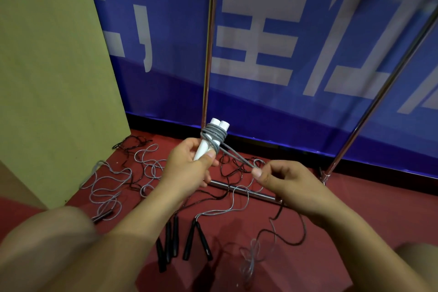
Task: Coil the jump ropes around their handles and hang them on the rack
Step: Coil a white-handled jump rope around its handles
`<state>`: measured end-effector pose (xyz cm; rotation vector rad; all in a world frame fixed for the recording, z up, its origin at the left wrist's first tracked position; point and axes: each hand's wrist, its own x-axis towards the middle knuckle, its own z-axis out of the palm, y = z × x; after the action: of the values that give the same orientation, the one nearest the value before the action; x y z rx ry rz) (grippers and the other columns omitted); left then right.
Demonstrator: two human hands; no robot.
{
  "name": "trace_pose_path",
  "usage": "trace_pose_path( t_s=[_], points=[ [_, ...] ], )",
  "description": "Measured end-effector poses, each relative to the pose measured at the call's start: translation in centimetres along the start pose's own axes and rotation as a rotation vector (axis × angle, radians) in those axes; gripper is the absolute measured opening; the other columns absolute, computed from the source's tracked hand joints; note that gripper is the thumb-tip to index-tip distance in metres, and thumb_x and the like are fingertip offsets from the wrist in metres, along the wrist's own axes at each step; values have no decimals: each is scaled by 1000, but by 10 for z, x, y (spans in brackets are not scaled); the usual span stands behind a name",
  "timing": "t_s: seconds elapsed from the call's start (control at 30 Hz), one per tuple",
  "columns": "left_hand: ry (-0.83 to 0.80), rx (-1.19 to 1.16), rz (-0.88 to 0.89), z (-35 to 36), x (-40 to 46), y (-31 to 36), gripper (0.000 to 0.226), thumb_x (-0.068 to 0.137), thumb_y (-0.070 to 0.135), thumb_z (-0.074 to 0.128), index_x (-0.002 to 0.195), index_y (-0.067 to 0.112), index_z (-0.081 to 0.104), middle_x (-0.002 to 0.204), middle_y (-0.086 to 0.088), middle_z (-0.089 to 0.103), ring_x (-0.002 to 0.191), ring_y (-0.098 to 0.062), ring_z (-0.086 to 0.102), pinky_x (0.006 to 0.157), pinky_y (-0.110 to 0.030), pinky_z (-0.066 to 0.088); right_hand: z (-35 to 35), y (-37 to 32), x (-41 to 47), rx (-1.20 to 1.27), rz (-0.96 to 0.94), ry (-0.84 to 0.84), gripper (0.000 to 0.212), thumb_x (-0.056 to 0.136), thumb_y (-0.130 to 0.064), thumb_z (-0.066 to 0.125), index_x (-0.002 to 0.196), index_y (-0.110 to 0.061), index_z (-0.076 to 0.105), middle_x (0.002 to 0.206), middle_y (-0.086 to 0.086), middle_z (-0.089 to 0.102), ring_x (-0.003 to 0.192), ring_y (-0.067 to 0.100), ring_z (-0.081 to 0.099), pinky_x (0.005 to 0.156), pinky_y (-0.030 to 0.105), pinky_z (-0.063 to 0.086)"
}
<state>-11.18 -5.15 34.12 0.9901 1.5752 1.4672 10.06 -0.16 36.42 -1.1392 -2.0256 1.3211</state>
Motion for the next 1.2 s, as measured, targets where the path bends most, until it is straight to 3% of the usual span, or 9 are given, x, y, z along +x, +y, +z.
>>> trace_pose_path(
  t_s=[0.13, 0.2, 0.3, 0.37, 0.47, 0.77, 0.93, 1.07, 1.2],
  points=[
    [7, 41, 13, 2, 2, -3, 10, 97, 12, 61, 105, 17, 60, 80, -4, 75, 48, -15, 56, 48, -29, 48, 1, 5, 2, -155, -3, 141, 50, 88, -51, 64, 58, -15, 47, 52, -10, 40, 50, 6, 35, 57, 28, 33],
    [9, 51, 21, 2, 2, -5, 11, 96, 12, 61, 105, 18, 60, 80, -4, 75, 48, -16, 57, 47, -29, 48, 1, 6, 3, -235, 4, 224, 52, 90, -52, 60, 62, -9, 55, 51, -3, 46, 49, 7, 39, 55, 29, 36],
    [21, 53, 16, 1, 4, -6, 11, 96, 12, 61, 105, 19, 60, 80, -4, 75, 49, -16, 57, 48, -30, 49, 0, 8, 3, -356, -8, 284, 49, 94, -50, 55, 68, -9, 63, 55, 6, 53, 53, 16, 44, 56, 32, 40],
    [31, 58, 13, 0, 5, -7, 11, 96, 12, 61, 105, 20, 60, 80, -4, 75, 49, -15, 58, 48, -30, 50, 0, 8, 3, -403, -20, 294, 39, 95, -45, 56, 72, -15, 64, 54, -3, 51, 55, 13, 46, 58, 30, 40],
    [46, 75, 15, 0, 6, -10, 11, 95, 13, 62, 104, 20, 60, 81, -5, 75, 49, -16, 58, 47, -29, 49, 1, 6, 2, -440, -9, 254, 25, 94, -42, 59, 77, -25, 67, 59, -7, 61, 58, 5, 54, 60, 26, 43],
    [58, 383, 113, 2, 11, -27, 25, 89, 27, 68, 101, 43, 53, 83, 4, 72, 65, -22, 68, 64, -40, 57, 12, -4, -8, -460, -128, 30, 42, 96, -39, 57, 57, -26, 48, 52, -12, 45, 52, 6, 41, 51, 20, 33],
    [-84, 650, 162, 10, -1, -26, 29, 90, 30, 66, 115, 40, 55, 74, 10, 60, 70, -18, 59, 62, -30, 41, 13, -5, -13, -350, -181, 14, 35, 90, -35, 67, 61, -20, 54, 49, -13, 44, 49, 5, 38, 50, 19, 30],
    [-250, 803, 178, 13, -6, -24, 34, 89, 34, 67, 120, 41, 56, 94, 8, 68, 87, -21, 64, 73, -32, 49, 9, -2, -12, -244, -191, 19, 32, 90, -28, 70, 62, -18, 58, 49, -13, 45, 49, 2, 37, 51, 22, 31],
    [-451, 918, 177, 16, -12, -29, 28, 90, 39, 63, 117, 43, 53, 96, 10, 67, 85, -16, 61, 67, -30, 45, 7, 7, -8, -184, -132, 52, 23, 90, -26, 67, 68, -19, 65, 54, -4, 51, 50, 8, 44, 50, 32, 37]
  ],
)
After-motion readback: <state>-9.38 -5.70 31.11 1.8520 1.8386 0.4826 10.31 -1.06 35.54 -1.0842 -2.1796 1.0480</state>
